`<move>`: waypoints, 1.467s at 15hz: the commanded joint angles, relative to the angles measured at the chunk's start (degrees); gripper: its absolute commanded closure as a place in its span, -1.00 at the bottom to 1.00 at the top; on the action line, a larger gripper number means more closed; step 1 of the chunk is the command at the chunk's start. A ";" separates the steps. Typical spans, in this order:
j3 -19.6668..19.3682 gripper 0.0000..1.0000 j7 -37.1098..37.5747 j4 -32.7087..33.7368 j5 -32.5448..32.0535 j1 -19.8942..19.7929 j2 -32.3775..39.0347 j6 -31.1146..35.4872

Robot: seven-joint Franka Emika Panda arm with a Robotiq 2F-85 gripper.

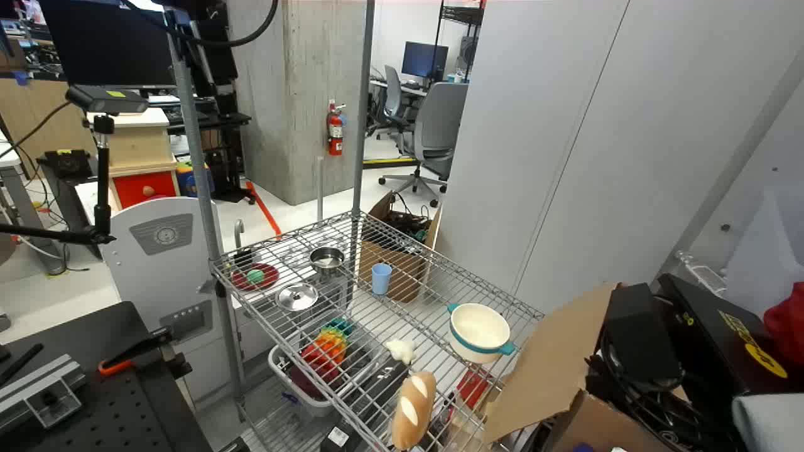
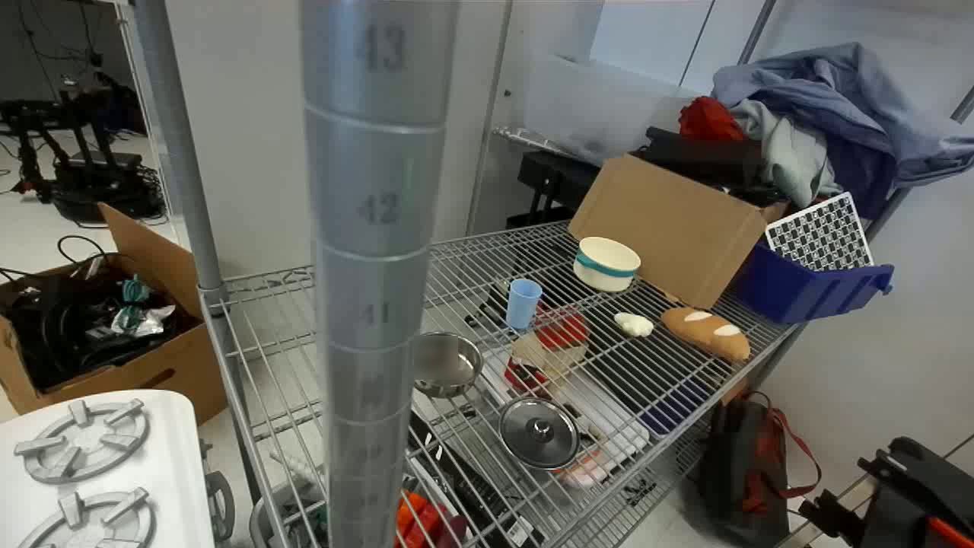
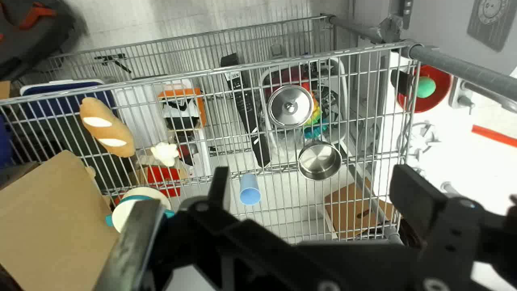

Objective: Put the white doll in the silver pot

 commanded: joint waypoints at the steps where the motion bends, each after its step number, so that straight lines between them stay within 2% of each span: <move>1: -0.47 -1.00 0.15 0.17 -0.21 0.53 0.05 -0.09; 11: -0.44 -1.00 0.62 0.53 -0.36 0.29 0.82 0.40; 15: -1.71 -1.00 0.15 1.52 -2.81 -1.42 6.75 4.28; 22: -9.04 -1.00 -3.51 4.51 -4.57 -5.83 22.28 15.90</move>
